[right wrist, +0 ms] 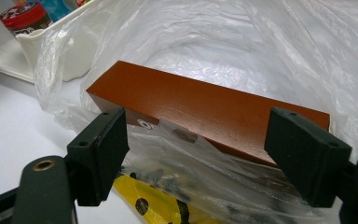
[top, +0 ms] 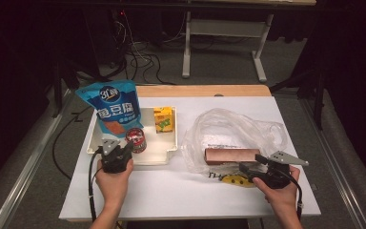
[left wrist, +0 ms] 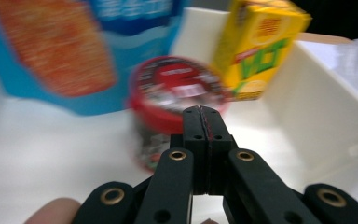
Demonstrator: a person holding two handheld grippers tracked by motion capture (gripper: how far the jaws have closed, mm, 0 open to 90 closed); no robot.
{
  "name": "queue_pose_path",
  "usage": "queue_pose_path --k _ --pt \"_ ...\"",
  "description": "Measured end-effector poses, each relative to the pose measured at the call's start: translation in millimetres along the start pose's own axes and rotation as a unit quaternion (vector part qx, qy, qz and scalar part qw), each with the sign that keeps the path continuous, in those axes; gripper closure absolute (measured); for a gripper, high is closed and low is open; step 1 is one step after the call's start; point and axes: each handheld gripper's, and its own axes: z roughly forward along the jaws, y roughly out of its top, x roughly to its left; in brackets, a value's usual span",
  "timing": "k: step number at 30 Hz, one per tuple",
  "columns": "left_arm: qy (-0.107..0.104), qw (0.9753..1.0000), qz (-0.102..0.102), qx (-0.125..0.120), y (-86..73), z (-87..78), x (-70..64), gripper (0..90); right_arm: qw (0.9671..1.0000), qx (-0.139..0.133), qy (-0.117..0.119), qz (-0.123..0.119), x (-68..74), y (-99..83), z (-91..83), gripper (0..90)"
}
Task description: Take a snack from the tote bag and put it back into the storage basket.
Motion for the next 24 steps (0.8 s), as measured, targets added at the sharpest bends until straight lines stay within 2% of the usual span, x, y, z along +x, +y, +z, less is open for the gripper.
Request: queue_pose_path --k 1,2,3,5,8,10,12,14,17,19,24 --pt "-0.007 0.9999 0.008 0.002 1.8 8.9 -12.9 90.0 1.0000 0.000 -0.001 -0.002 0.2 0.0 0.0 22.0" --pt "-0.007 0.9999 0.008 0.002 1.8 8.9 -12.9 90.0 1.0000 0.000 -0.001 -0.002 0.2 0.0 0.0 22.0" --pt "-0.008 0.9999 0.011 0.001 2.4 14.6 -18.8 90.0 1.0000 -0.001 0.000 -0.003 0.2 -0.1 -0.3 22.0" --pt "0.010 0.9996 0.026 -0.006 1.8 29.4 -32.6 90.0 1.0000 -0.001 -0.001 -0.002 0.6 -0.2 -1.1 22.0" --pt "0.017 0.9997 0.019 0.001 2.8 44.6 -40.3 88.0 1.0000 -0.002 -0.001 0.000 -0.7 -0.4 -0.9 22.0" --pt "0.031 0.9993 0.022 0.002 4.6 53.1 -44.3 87.9 1.0000 0.001 0.000 0.002 -0.6 -0.9 -0.3 22.0" --pt "0.042 0.9990 0.013 0.009 4.4 59.4 -42.7 88.0 1.0000 0.002 0.000 -0.001 -0.9 -1.4 0.6 22.0" --pt "0.054 0.9983 0.014 0.013 3.6 60.6 -38.5 88.6 1.0000 0.003 0.001 0.001 -0.9 -1.6 0.8 22.1" --pt "0.061 0.9980 0.014 0.010 2.0 55.8 -31.3 89.2 1.0000 0.005 0.001 -0.001 -1.1 -2.0 1.8 22.2" --pt "0.067 0.9978 0.001 0.006 1.6 51.4 -22.9 89.2 1.0000 0.006 0.002 0.000 -1.2 -2.2 2.3 22.3" --pt "0.077 0.9969 -0.016 0.004 1.4 41.3 -2.0 89.4 1.0000 0.007 0.002 0.000 1.4 -2.1 3.3 22.5"
